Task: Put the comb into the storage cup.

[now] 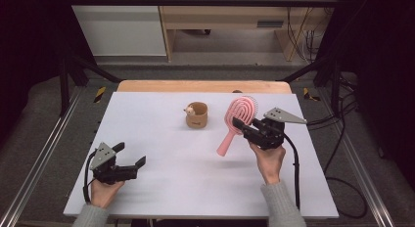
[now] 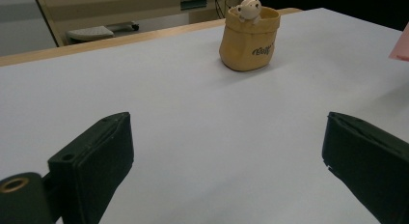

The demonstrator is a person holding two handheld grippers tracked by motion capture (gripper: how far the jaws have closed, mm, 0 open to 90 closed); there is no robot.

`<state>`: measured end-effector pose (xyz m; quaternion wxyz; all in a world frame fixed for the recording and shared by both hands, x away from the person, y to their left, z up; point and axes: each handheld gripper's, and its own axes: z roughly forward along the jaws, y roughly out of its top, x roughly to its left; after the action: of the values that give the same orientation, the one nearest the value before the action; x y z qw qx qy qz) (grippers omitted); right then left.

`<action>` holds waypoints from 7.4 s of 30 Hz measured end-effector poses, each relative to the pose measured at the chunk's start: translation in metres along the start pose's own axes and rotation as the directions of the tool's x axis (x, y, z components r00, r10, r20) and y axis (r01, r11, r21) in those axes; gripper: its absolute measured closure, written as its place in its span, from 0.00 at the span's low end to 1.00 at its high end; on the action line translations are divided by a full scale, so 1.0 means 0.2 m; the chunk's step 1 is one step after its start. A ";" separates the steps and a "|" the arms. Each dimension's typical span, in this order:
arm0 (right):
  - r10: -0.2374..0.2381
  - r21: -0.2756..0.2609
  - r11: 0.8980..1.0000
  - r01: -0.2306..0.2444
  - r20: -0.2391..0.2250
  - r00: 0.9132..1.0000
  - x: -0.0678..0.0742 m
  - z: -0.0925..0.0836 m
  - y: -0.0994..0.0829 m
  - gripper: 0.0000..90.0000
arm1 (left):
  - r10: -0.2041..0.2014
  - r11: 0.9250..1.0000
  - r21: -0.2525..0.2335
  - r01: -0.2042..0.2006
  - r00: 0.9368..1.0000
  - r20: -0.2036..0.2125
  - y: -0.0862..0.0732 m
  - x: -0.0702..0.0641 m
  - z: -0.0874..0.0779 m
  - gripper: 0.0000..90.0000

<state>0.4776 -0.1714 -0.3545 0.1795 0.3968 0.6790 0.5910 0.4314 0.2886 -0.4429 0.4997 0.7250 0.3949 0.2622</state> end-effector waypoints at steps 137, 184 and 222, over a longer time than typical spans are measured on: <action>-0.103 0.036 0.994 0.098 0.184 0.978 0.01 0.71 0.45 0.71 | -0.015 1.000 0.021 0.015 1.000 0.007 -0.02 0.02 0.01 0.05; -0.107 0.107 0.990 0.087 0.199 0.974 0.01 0.90 0.34 0.71 | -0.014 1.000 0.021 0.014 1.000 0.005 -0.02 0.02 0.01 0.05; -0.075 0.156 0.987 0.044 0.204 0.976 -0.02 0.96 0.22 0.70 | -0.015 1.000 0.022 0.014 1.000 0.005 -0.02 0.02 0.01 0.05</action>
<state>0.6312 -0.0481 -0.3600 0.2373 0.4487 0.7104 0.4875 0.4344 0.2913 -0.4475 0.4944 0.7283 0.4018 0.2523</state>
